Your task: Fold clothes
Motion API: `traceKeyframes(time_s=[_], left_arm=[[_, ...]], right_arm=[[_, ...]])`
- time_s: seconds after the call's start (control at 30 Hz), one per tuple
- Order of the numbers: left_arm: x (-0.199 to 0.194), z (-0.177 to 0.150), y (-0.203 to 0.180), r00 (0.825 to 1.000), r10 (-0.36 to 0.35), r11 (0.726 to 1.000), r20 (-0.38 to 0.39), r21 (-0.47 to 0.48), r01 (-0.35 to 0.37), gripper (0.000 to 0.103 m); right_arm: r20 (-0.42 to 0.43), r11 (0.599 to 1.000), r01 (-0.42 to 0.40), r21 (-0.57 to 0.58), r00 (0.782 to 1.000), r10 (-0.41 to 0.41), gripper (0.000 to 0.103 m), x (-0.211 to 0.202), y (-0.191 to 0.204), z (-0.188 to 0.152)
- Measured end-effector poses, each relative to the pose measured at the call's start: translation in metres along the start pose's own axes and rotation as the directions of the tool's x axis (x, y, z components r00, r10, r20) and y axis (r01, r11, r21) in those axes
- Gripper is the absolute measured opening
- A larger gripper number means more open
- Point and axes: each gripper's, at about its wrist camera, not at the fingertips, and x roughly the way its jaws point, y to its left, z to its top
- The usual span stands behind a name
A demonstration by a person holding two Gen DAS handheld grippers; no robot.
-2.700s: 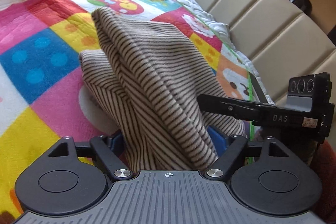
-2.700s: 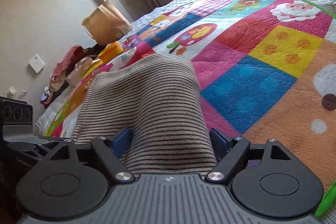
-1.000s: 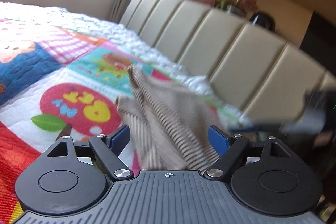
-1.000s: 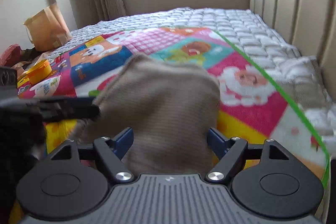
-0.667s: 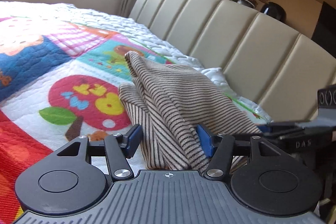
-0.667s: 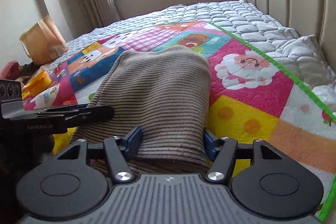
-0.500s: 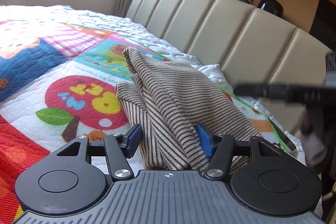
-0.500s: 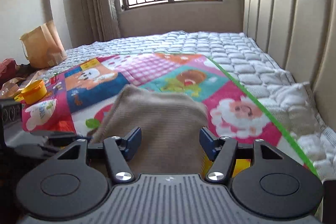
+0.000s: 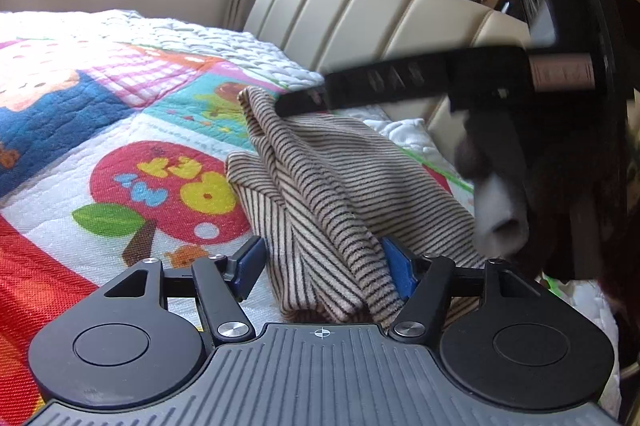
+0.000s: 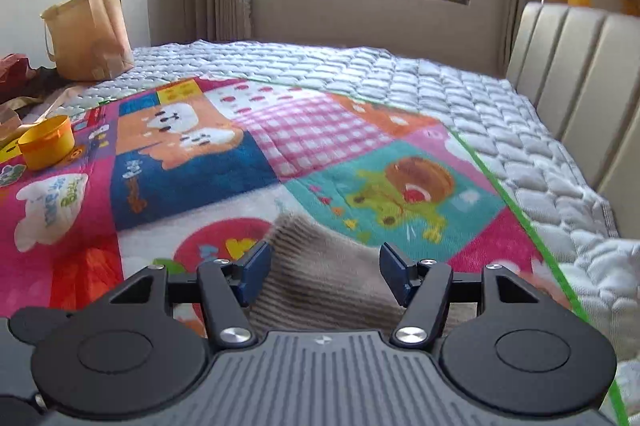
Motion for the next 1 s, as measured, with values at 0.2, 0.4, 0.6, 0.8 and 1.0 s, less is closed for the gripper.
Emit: traceKeyframes(time_s=[0.2, 0.4, 0.6, 0.8, 1.0], left_arm=[[0.001, 0.0, 0.004, 1.0, -0.001, 1.0, -0.003, -0.017, 0.001, 0.071], [-0.001, 0.001, 0.004, 1.0, -0.016, 1.0, 0.002, -0.024, 0.016, 0.079], [-0.006, 0.003, 0.004, 0.983, -0.181, 0.979, 0.004, -0.092, 0.181, 0.095], [0.01, -0.002, -0.022, 0.995, -0.091, 0.996, -0.038, -0.018, 0.091, 0.083], [0.011, 0.019, -0.024, 0.997, -0.052, 0.999, -0.06, -0.014, 0.051, 0.066]], right_arm=[[-0.117, 0.997, 0.074, 0.003, 0.99, -0.074, 0.07, 0.046, -0.016, -0.009], [0.012, 0.971, -0.045, 0.235, 0.999, 0.043, 0.073, -0.018, -0.058, -0.037], [-0.015, 0.944, -0.082, 0.319, 0.996, 0.091, 0.082, -0.085, -0.074, -0.117], [0.058, 0.879, -0.174, 0.444, 0.985, 0.165, 0.064, -0.091, -0.08, -0.16], [0.129, 0.896, -0.168, 0.412, 0.984, 0.125, 0.059, -0.077, -0.086, -0.156]])
